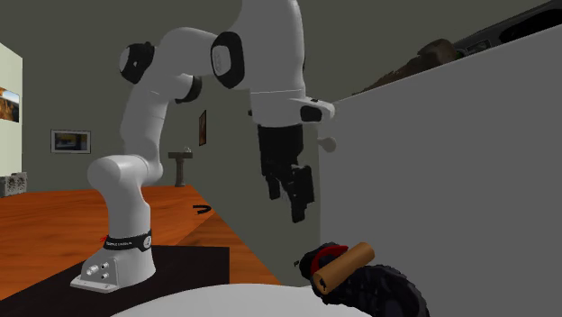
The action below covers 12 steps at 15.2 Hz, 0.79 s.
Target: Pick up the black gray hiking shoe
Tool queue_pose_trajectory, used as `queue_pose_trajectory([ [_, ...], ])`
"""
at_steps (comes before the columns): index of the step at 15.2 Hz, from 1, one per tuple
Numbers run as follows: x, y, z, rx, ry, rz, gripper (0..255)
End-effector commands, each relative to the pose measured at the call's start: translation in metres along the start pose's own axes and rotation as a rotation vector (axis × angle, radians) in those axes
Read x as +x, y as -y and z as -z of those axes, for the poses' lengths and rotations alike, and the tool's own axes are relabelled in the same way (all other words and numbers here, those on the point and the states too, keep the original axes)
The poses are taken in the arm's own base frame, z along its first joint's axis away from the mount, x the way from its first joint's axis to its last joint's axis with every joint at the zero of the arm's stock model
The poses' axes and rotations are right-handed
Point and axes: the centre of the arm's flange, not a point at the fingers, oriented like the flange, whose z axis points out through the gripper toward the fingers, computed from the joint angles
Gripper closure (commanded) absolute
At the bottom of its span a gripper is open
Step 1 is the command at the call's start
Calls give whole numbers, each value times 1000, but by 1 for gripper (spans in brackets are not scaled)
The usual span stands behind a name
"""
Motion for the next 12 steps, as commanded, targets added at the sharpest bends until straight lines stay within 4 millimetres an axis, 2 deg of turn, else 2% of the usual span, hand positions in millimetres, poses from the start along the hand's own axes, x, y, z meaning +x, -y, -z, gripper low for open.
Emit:
queue_pose_trajectory([
  [1, 3, -28, -16, 32, 4, 31, 0],
  [6, 16, -93, -53, 103, 17, 97, 0],
  [12, 11, -105, -81, 109, 18, 103, 0],
])
